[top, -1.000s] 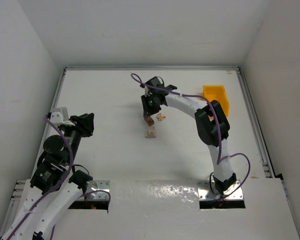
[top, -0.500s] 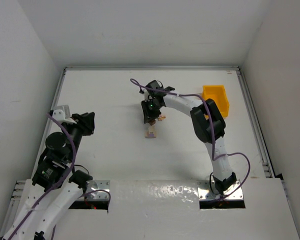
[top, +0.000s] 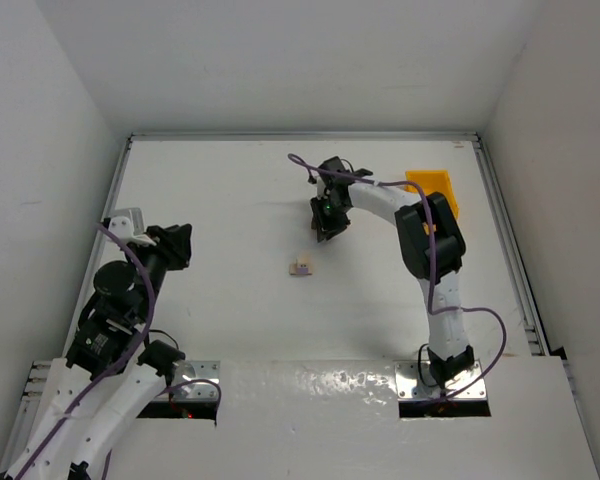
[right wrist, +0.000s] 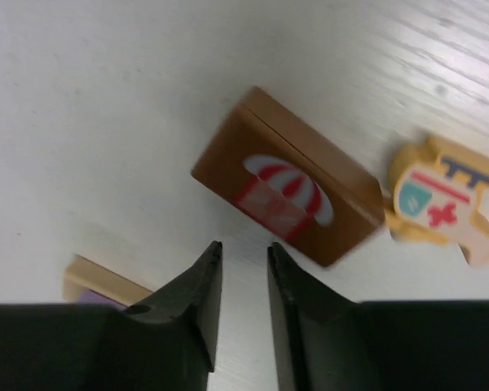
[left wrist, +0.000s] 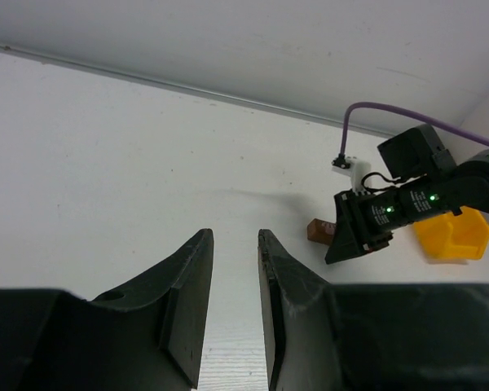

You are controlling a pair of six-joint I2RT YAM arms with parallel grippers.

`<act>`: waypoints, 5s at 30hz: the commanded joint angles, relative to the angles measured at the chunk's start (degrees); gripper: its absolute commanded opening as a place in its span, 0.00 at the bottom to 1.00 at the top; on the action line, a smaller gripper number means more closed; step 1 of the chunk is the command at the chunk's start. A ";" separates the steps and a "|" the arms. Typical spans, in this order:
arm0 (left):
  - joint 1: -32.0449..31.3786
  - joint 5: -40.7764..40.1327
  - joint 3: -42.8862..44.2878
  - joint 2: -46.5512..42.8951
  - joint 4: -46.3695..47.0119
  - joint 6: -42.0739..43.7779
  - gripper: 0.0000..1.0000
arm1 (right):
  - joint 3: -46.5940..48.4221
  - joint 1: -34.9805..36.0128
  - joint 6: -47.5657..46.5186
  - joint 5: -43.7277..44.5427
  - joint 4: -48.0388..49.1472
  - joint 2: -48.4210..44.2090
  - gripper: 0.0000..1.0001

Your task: Build the wood block tower

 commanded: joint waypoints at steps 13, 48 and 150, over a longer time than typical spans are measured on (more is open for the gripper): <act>0.98 2.60 0.07 1.71 3.00 0.93 0.26 | -14.29 0.25 6.54 3.47 14.85 -13.50 0.77; 1.07 4.18 -0.11 2.06 3.52 1.11 0.26 | -4.09 1.13 11.03 16.22 17.66 -3.47 0.67; 1.77 6.11 -0.20 3.56 4.05 1.02 0.25 | -28.52 11.32 4.78 13.93 18.81 -28.17 0.57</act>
